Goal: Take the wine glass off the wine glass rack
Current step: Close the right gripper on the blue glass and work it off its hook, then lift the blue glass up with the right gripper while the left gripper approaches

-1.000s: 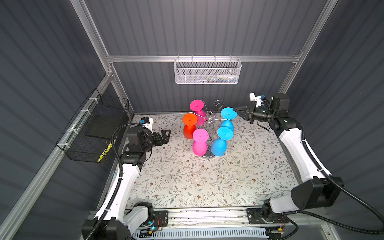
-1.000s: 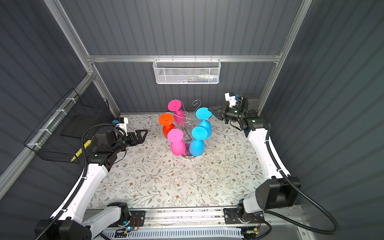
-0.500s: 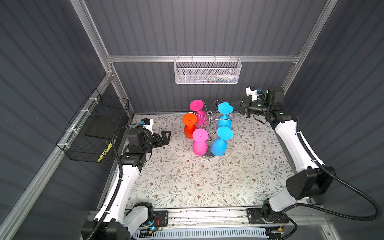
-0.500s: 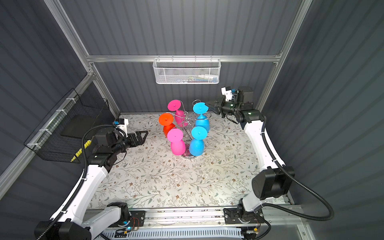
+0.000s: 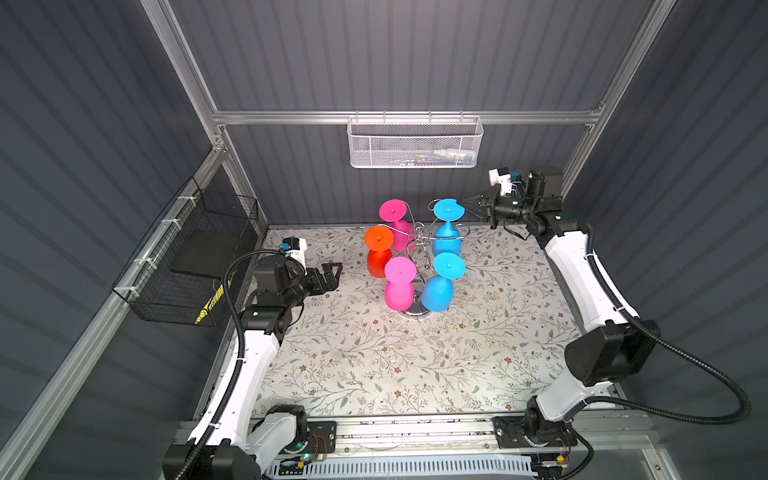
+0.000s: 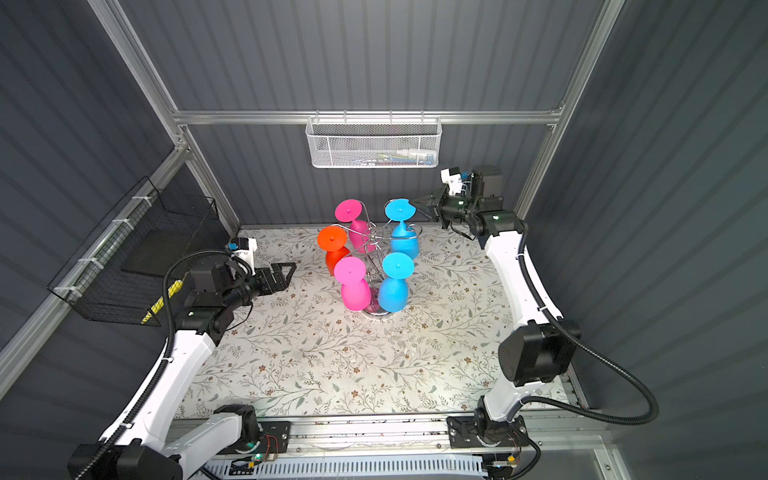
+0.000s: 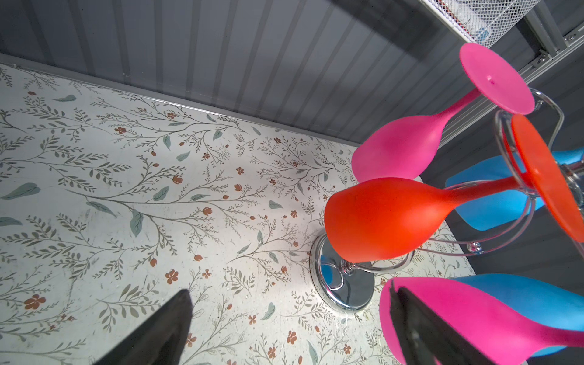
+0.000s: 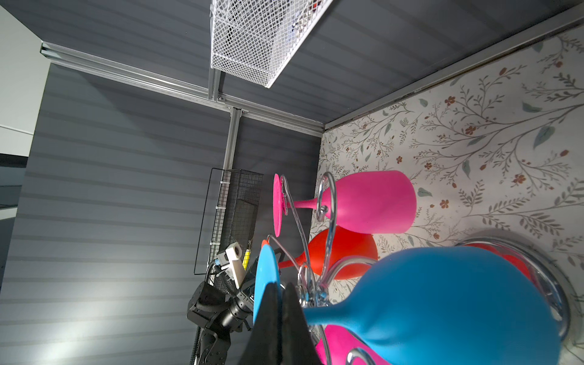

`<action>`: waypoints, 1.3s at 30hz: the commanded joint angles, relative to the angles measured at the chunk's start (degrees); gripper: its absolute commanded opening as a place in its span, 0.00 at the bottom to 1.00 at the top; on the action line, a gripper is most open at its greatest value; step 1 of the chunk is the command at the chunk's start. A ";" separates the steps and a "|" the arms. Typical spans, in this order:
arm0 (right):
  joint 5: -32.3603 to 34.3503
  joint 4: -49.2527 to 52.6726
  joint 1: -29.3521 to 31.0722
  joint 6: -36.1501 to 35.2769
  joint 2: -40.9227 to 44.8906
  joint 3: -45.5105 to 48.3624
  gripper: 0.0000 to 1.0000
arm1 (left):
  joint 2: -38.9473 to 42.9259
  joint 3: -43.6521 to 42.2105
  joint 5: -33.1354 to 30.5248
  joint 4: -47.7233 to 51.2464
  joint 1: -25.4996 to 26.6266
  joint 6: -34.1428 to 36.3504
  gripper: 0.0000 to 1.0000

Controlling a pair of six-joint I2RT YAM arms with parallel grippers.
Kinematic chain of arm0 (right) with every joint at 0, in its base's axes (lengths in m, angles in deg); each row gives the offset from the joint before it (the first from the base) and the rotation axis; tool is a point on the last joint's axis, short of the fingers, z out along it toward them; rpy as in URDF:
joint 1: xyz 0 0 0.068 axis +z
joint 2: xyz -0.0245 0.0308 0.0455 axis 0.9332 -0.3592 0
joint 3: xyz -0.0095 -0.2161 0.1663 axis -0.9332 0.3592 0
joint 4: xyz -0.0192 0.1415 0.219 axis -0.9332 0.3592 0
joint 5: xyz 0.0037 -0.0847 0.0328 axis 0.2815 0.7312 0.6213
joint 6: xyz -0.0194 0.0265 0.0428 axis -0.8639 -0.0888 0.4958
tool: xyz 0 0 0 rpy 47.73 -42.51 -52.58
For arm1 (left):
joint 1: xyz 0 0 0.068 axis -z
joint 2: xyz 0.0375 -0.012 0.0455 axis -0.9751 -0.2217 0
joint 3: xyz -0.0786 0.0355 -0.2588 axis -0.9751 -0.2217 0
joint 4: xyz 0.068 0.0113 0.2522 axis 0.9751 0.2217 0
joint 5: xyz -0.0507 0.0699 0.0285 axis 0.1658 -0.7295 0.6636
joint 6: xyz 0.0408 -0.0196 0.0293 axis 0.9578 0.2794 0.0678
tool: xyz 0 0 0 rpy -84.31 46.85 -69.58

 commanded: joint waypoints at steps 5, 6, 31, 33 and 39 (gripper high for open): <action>0.09 -0.01 -2.07 -1.28 -1.57 -3.09 0.00 | 0.55 3.05 1.50 2.47 -0.12 0.68 1.00; 0.09 -0.01 -2.58 -1.36 -1.62 -3.18 0.00 | 0.36 3.71 1.54 2.98 -0.12 0.70 1.00; 1.86 -6.44 -7.97 -13.43 7.48 -1.38 0.00 | -6.65 23.04 18.44 -6.00 0.85 -22.26 1.00; 1.57 -10.73 -7.90 -15.48 10.31 1.20 0.00 | -7.90 24.33 20.08 -10.07 2.35 -26.27 1.00; 3.43 -20.89 -6.86 -24.26 19.50 10.74 0.00 | -15.28 31.18 23.91 -16.79 9.22 -34.98 1.00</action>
